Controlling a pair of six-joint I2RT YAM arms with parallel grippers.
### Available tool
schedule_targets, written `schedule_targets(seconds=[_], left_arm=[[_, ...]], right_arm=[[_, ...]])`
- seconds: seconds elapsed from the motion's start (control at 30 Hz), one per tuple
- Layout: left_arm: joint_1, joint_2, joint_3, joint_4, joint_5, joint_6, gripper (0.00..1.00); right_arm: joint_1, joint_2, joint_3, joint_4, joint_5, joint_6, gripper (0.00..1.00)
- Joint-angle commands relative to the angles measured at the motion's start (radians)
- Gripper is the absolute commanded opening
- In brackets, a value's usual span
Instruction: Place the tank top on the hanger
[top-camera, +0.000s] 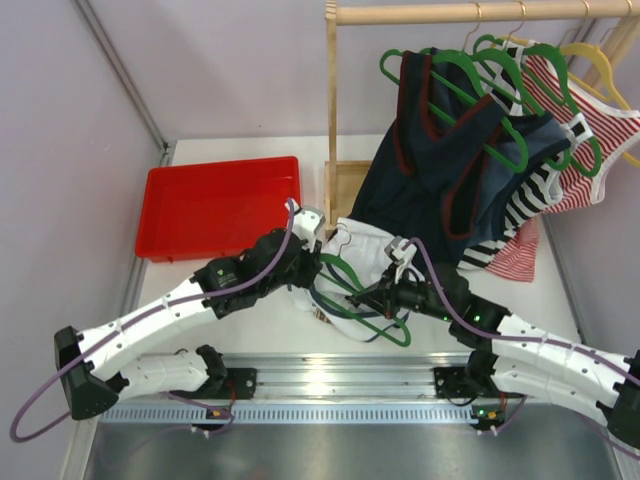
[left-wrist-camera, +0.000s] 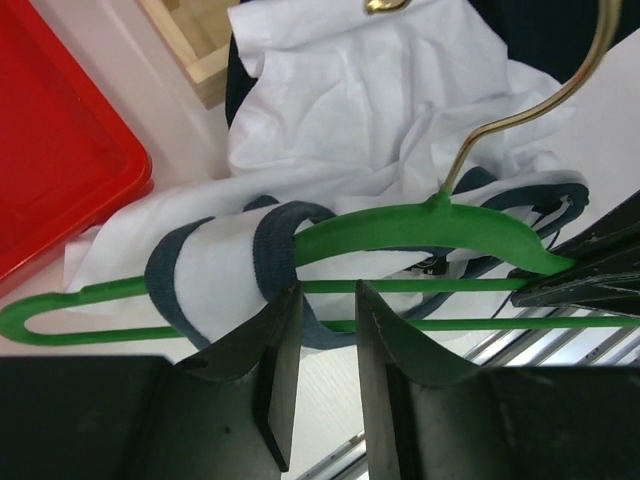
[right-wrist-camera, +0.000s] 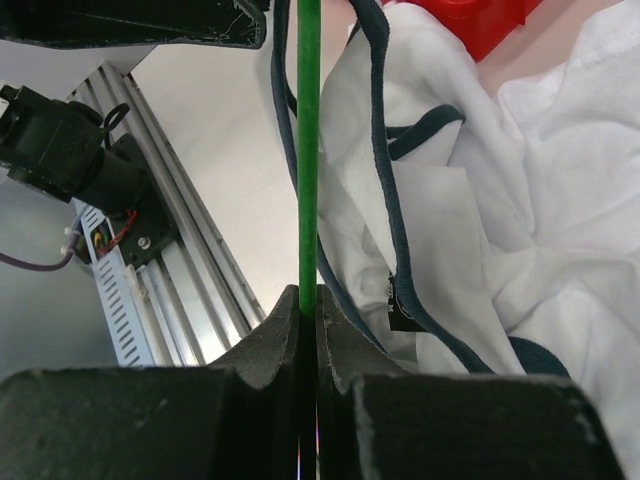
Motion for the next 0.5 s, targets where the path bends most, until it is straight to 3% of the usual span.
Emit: schedule_targets(seconds=[0.0, 0.2, 0.47], left_arm=[[0.002, -0.034, -0.014, 0.128, 0.047, 0.048, 0.38], [0.002, -0.045, -0.034, 0.268, 0.136, 0.048, 0.46], [0.002, 0.036, -0.055, 0.4, 0.127, 0.054, 0.48]], right_arm=[[0.015, 0.0, -0.001, 0.121, -0.014, -0.003, 0.0], [0.015, 0.007, -0.005, 0.119, -0.016, -0.001, 0.0], [0.017, 0.008, -0.008, 0.119, -0.017, 0.0, 0.0]])
